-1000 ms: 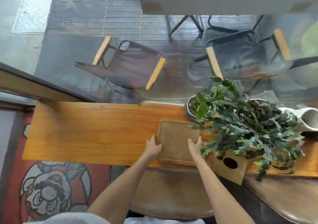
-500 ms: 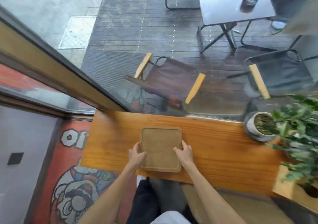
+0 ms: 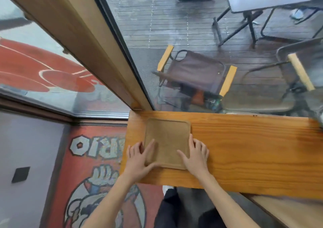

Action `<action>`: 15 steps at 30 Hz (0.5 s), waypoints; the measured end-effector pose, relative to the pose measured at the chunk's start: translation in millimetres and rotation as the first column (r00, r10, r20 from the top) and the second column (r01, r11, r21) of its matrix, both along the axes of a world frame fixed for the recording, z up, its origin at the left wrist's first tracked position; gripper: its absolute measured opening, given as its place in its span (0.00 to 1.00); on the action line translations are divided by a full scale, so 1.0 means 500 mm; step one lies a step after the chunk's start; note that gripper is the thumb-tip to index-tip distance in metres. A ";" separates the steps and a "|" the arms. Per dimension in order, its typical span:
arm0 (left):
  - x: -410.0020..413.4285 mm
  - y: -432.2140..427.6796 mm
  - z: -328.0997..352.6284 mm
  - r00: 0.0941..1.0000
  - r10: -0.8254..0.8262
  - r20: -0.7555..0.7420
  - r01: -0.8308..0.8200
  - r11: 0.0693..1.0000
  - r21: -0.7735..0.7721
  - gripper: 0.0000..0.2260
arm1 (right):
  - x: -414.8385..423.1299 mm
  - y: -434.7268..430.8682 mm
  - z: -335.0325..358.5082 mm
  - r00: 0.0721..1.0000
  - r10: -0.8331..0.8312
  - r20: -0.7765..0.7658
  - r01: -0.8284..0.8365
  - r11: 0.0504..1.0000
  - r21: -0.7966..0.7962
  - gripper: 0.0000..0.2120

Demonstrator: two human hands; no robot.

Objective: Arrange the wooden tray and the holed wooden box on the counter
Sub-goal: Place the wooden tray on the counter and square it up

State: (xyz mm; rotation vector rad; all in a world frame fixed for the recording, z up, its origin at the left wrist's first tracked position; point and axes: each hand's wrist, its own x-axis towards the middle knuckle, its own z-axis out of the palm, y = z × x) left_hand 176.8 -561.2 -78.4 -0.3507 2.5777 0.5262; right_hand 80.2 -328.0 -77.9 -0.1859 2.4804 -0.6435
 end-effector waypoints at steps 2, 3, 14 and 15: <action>0.035 -0.022 -0.031 0.980 -0.178 -0.095 0.172 0.983 -0.065 0.42 | 0.034 0.032 -0.034 0.959 0.242 -0.149 -0.229 0.968 0.104 0.47; 0.049 -0.029 -0.040 0.967 -0.212 -0.144 0.204 0.977 -0.069 0.41 | 0.047 0.050 -0.050 0.918 0.350 -0.185 -0.327 0.934 0.143 0.48; 0.092 -0.015 -0.111 0.915 -0.107 -0.389 0.067 0.991 -0.113 0.33 | 0.071 0.069 -0.086 0.854 0.391 -0.342 -0.350 0.920 0.178 0.42; 0.092 -0.014 -0.113 0.913 -0.117 -0.392 0.073 0.989 -0.126 0.32 | 0.071 0.069 -0.090 0.853 0.383 -0.355 -0.340 0.923 0.179 0.41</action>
